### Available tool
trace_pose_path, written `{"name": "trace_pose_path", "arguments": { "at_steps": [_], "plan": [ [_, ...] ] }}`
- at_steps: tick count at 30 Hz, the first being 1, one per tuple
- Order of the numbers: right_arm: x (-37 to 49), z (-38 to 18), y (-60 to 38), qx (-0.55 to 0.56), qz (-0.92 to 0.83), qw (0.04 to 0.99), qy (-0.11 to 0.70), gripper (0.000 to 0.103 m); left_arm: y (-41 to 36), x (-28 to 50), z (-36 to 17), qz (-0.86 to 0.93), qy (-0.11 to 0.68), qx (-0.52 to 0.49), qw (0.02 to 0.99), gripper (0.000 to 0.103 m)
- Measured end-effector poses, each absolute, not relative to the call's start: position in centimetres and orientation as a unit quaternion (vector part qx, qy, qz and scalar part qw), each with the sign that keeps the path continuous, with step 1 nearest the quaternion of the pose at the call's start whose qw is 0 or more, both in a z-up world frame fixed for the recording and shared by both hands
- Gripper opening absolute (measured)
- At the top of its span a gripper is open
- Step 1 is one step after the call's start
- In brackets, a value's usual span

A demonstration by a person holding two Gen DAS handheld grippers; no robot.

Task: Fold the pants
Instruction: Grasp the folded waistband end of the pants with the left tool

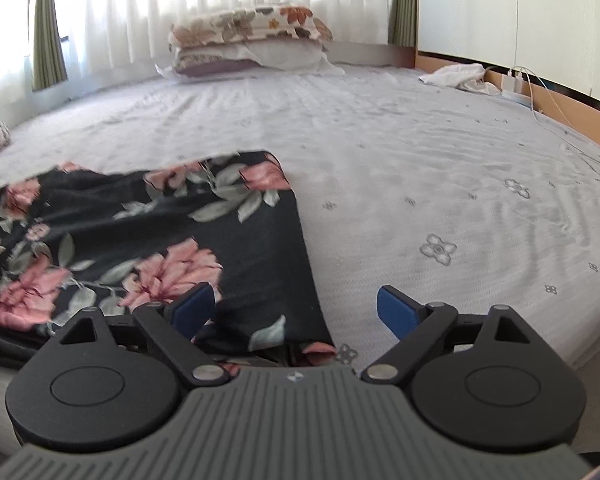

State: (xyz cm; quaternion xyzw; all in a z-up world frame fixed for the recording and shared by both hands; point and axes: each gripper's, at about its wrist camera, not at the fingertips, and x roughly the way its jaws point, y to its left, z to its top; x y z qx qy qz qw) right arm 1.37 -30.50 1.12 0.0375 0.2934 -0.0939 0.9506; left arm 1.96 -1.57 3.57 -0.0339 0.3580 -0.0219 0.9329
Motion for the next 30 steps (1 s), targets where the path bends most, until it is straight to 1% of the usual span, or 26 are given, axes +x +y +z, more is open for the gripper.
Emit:
{"name": "trace_pose_path", "arguments": {
  "at_steps": [3, 7, 8, 11, 13, 16, 18, 19, 21, 28, 30],
  "plan": [
    [1.5, 1.1, -30.6, 0.038, -0.096, 0.952, 0.289, 0.095, -1.1, 2.0, 3.5, -0.015, 0.363, -0.038, 0.931, 0.01],
    [2.3, 0.0, -30.7, 0.029, -0.105, 0.942, 0.318, 0.096, -0.5, 1.9, 3.5, -0.013, 0.361, -0.04, 0.932, 0.012],
    [2.4, -0.2, -30.6, 0.023, -0.106, 0.942, 0.317, 0.097, -0.4, 1.8, 3.5, -0.013, 0.36, -0.041, 0.932, 0.012],
    [2.2, 0.0, -30.2, 0.017, -0.108, 0.944, 0.312, 0.098, 0.5, 1.7, 3.8, -0.008, 0.357, -0.05, 0.933, 0.012],
    [1.9, 0.6, -30.1, 0.025, -0.102, 0.949, 0.299, 0.098, 1.3, 1.5, 4.1, 0.0, 0.351, -0.057, 0.935, 0.015],
    [1.5, 1.5, -29.1, 0.014, -0.096, 0.957, 0.275, 0.098, 3.1, 1.3, 4.8, 0.02, 0.335, -0.071, 0.939, 0.028],
    [1.5, 2.0, -28.2, 0.003, -0.09, 0.96, 0.264, 0.098, 4.7, 1.2, 5.2, 0.038, 0.323, -0.084, 0.942, 0.042],
    [1.5, 2.1, -27.8, -0.003, -0.085, 0.962, 0.26, 0.098, 5.5, 1.2, 5.3, 0.051, 0.317, -0.09, 0.943, 0.044],
    [1.7, 2.3, -27.0, -0.01, -0.079, 0.963, 0.256, 0.098, 7.5, 1.2, 5.4, 0.087, 0.306, -0.097, 0.943, 0.051],
    [2.1, 2.0, -24.9, -0.025, -0.061, 0.963, 0.263, 0.098, 14.8, 1.3, 4.3, 0.226, 0.288, -0.112, 0.924, 0.058],
    [2.3, 1.9, -24.4, -0.03, -0.057, 0.962, 0.265, 0.098, 16.6, 1.3, 3.8, 0.259, 0.279, -0.117, 0.917, 0.062]
  ]
}}
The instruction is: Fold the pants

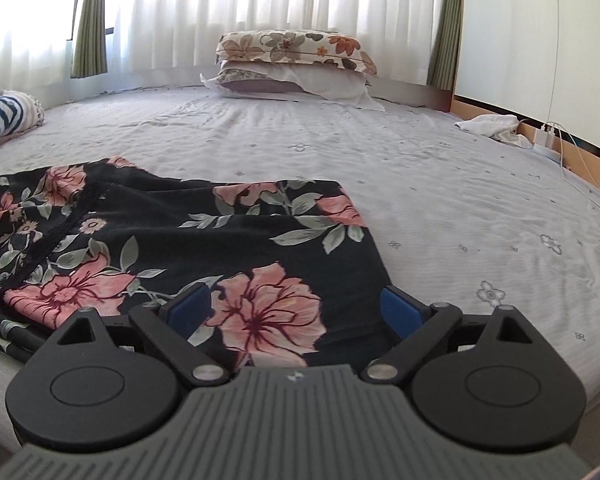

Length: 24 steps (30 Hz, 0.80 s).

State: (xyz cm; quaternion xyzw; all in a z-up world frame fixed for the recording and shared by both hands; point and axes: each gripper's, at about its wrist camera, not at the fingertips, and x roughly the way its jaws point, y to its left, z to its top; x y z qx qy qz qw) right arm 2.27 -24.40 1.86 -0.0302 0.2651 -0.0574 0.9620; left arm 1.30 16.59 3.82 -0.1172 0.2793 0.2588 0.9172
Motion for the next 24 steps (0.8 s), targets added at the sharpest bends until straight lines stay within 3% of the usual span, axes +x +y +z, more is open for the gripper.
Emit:
{"name": "trace_pose_path", "arguments": {
  "at_steps": [3, 13, 14, 15, 17, 24],
  "plan": [
    [2.5, 1.8, -23.7, -0.039, -0.055, 0.961, 0.268, 0.098, 18.4, 1.4, 2.9, 0.286, 0.271, -0.124, 0.911, 0.069],
    [3.1, 1.9, -22.1, -0.064, -0.049, 0.959, 0.273, 0.098, 22.1, 2.7, 0.2, 0.276, 0.254, -0.19, 0.907, 0.069],
    [3.1, 1.9, -22.1, -0.065, -0.049, 0.958, 0.274, 0.098, 22.3, 2.9, 0.1, 0.273, 0.249, -0.198, 0.908, 0.059],
    [3.1, 1.8, -22.0, -0.064, -0.048, 0.958, 0.275, 0.098, 22.5, 3.0, 0.1, 0.268, 0.248, -0.202, 0.909, 0.041],
    [3.1, 1.8, -22.0, -0.062, -0.045, 0.957, 0.279, 0.098, 22.7, 3.2, 0.3, 0.257, 0.248, -0.209, 0.91, 0.021],
    [2.6, 2.0, -22.7, -0.056, -0.042, 0.959, 0.276, 0.098, 19.3, 2.7, 4.0, 0.206, 0.209, -0.206, 0.933, 0.015]
  ]
}}
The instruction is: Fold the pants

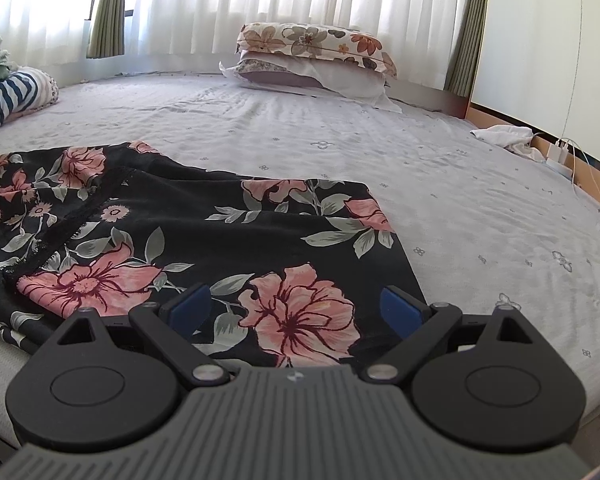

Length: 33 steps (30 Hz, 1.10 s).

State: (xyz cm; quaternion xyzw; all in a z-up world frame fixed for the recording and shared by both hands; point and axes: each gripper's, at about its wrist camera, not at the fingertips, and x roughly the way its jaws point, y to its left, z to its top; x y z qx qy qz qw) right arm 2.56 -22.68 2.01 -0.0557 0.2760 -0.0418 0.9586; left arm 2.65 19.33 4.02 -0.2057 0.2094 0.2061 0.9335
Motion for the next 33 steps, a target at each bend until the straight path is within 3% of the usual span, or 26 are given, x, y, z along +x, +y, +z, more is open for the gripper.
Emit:
{"name": "trace_pose_path", "arguments": {
  "at_steps": [10, 19, 22, 27, 33],
  "plan": [
    [0.3, 3.1, -25.7, -0.034, -0.049, 0.963, 0.264, 0.098, 3.1, 4.5, 10.9, -0.056, 0.195, -0.134, 0.97, 0.015],
    [-2.3, 3.7, -30.9, -0.009, -0.081, 0.96, 0.268, 0.098, -14.8, 4.9, 6.4, -0.244, 0.301, -0.061, 0.92, 0.016],
    [-2.7, 3.2, -32.0, -0.002, -0.093, 0.957, 0.276, 0.098, -17.7, 4.8, 4.0, -0.258, 0.343, -0.03, 0.903, 0.025],
    [-3.0, 2.9, -32.6, 0.008, -0.096, 0.955, 0.28, 0.098, -16.4, 3.9, 3.8, -0.27, 0.361, -0.047, 0.891, 0.053],
    [-1.8, 3.3, -31.7, 0.023, -0.068, 0.96, 0.272, 0.098, -9.2, 2.2, 7.3, -0.239, 0.336, -0.07, 0.909, 0.067]
  ]
}}
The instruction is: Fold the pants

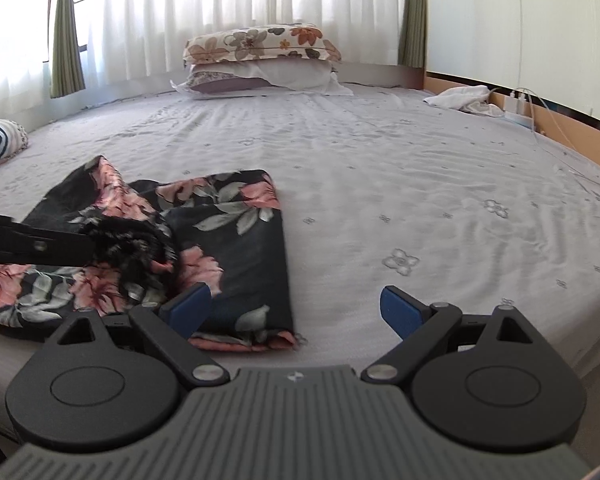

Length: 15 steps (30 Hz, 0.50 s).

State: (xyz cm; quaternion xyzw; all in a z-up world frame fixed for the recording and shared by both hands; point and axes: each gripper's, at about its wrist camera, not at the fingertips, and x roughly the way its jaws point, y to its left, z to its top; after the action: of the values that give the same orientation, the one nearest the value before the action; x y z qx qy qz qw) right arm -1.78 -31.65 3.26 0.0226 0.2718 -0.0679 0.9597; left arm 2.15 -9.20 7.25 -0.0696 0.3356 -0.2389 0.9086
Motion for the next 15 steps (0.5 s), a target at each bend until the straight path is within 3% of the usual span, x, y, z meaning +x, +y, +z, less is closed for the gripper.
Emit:
{"name": "trace_pose_path", "arguments": {
  "at_steps": [4, 11, 13, 15],
  "plan": [
    [-0.6, 3.6, -29.9, 0.029, -0.031, 0.964, 0.264, 0.098, -5.2, 1.0, 8.4, -0.197, 0.318, -0.087, 0.923, 0.073],
    [2.9, 2.7, -26.2, 0.051, 0.037, 0.958, 0.28, 0.098, -1.0, 1.1, 6.1, -0.101, 0.335, -0.086, 0.933, 0.071],
    [3.9, 2.2, -25.9, 0.072, 0.038, 0.955, 0.284, 0.098, -0.5, 1.3, 4.9, -0.077, 0.341, -0.083, 0.933, 0.066],
    [4.9, 1.6, -25.6, 0.074, 0.029, 0.953, 0.293, 0.095, -0.3, 1.6, 3.7, -0.051, 0.353, -0.076, 0.931, 0.049]
  ]
}}
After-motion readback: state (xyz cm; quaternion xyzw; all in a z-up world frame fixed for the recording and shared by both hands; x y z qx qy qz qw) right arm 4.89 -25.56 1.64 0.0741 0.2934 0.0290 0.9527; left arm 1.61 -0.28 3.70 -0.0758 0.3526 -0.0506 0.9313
